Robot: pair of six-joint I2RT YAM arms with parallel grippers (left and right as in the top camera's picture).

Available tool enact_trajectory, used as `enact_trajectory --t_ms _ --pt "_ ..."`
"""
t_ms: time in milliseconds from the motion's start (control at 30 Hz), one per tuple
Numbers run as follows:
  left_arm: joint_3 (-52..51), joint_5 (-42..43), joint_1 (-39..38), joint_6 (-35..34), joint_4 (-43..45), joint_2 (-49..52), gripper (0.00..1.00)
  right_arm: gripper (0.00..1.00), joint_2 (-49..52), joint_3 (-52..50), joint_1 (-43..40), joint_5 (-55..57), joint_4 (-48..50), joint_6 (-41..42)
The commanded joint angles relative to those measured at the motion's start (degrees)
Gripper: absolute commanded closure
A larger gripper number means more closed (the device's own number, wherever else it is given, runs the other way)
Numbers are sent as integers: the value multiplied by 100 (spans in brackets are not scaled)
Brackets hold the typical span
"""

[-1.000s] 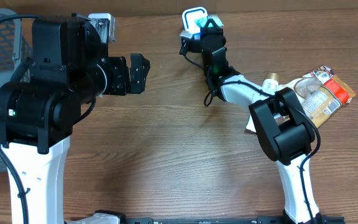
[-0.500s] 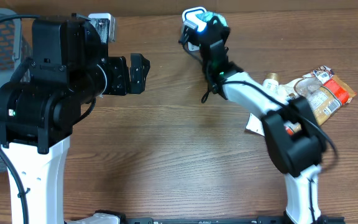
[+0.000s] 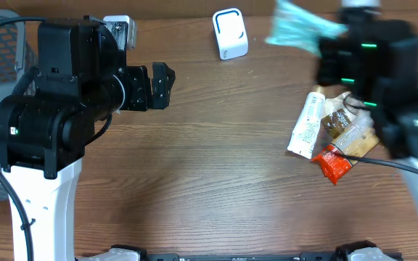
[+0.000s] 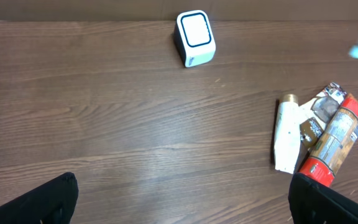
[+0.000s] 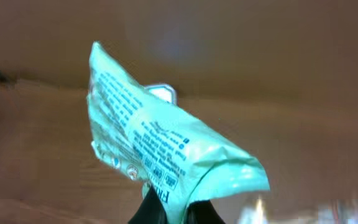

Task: Scan the item barcode
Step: 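Carry the pack right and drop it onto the scanned pile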

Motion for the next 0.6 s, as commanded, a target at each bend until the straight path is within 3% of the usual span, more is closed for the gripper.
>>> enact_trajectory --t_ms 0,100,200,567 --pt "22 22 -7 125 20 9 0 96 -317 39 -1058 -839 -776 1788" --pt "22 22 -7 125 24 9 0 96 -284 -68 -1749 -833 -1541 1930" --pt "22 20 -7 125 15 9 0 96 -254 -667 -2098 -822 -1440 1930" --pt "22 20 -7 127 17 9 1 96 -11 -3945 -2238 -828 1759 3073"
